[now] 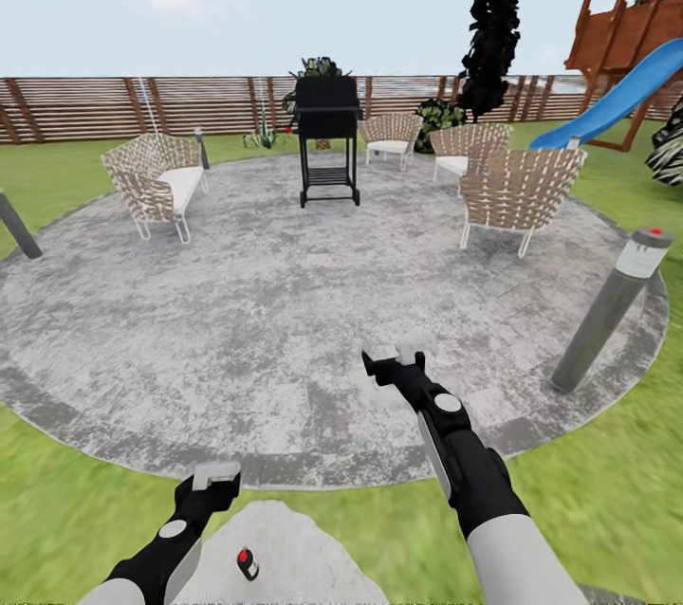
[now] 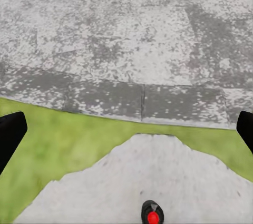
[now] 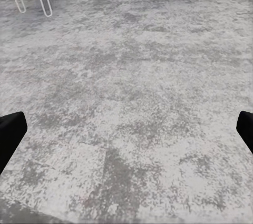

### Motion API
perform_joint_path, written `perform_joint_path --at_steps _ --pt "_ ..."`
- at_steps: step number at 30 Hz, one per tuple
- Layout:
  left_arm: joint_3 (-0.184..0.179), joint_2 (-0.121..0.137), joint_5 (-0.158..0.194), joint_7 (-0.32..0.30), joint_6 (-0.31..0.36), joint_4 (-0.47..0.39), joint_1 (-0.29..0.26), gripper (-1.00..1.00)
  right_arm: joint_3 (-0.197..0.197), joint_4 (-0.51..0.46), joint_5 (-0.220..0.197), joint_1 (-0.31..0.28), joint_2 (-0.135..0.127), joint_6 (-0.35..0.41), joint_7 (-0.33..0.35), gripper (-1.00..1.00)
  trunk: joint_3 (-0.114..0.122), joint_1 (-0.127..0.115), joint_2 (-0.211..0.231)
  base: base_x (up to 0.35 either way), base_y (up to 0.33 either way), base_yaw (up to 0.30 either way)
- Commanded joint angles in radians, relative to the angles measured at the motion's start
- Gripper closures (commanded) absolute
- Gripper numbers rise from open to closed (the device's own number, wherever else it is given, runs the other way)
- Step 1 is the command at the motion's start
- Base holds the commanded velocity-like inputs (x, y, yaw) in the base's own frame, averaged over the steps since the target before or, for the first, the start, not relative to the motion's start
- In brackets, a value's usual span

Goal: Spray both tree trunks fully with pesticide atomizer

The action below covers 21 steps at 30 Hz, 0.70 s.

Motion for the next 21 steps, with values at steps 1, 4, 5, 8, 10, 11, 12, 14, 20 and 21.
perform_joint_path --at_steps 1,4,5,8,10,11,12,14,20,21 --pt "0.001 0.0 0.002 0.001 -0.003 0.001 0.0 -1.0 -0.001 -0.002 0.01 0.0 0.001 0.005 0.005 -1.0 -0.006 0.004 -0.008 0.0 0.0 -0.045" --pt "0.001 0.0 0.002 0.001 -0.003 0.001 -0.001 -1.0 -0.001 -0.002 0.01 0.0 0.001 0.005 0.005 -1.0 -0.02 0.015 -0.029 0.0 0.0 -0.1" --pt "0.001 0.0 0.002 0.001 -0.003 0.001 -0.001 -1.0 -0.001 -0.002 0.01 0.0 0.001 0.005 0.005 -1.0 -0.024 0.019 -0.036 0.0 0.0 -0.141" --pt "0.0 0.0 0.003 0.001 -0.003 0.001 -0.001 -1.0 -0.001 -0.002 0.01 0.0 0.001 0.005 0.005 -1.0 -0.038 0.031 -0.057 0.0 0.0 -0.169" --pt "0.001 0.0 0.002 0.001 -0.003 0.001 -0.001 -1.0 -0.001 -0.002 0.01 0.0 0.001 0.005 0.005 -1.0 -0.047 0.038 -0.071 0.0 0.0 -0.191" --pt "0.0 0.0 0.002 0.001 -0.003 0.001 -0.001 -1.0 -0.001 -0.002 0.01 0.0 0.001 0.005 0.005 -1.0 -0.051 0.042 -0.078 0.0 0.0 -0.197" --pt "0.0 0.0 0.002 0.001 -0.003 0.001 -0.001 -1.0 -0.001 -0.002 0.01 0.0 0.001 0.005 0.005 -1.0 -0.056 0.046 -0.085 0.0 0.0 -0.198" --pt "0.0 0.0 0.002 0.001 -0.003 0.001 -0.001 -1.0 -0.001 -0.002 0.01 0.0 0.001 0.005 0.005 -1.0 -0.065 0.054 -0.099 0.0 0.0 -0.198" --pt "0.001 0.0 0.002 0.001 -0.003 0.001 -0.001 -1.0 0.0 -0.002 0.01 0.0 0.001 0.005 0.004 -1.0 -0.091 0.077 -0.141 0.0 0.0 -0.163" --pt "0.001 0.0 0.002 0.001 -0.003 0.001 -0.001 -1.0 0.0 -0.002 0.01 0.0 0.001 0.005 0.004 -1.0 -0.096 0.08 -0.148 0.0 0.0 -0.077"
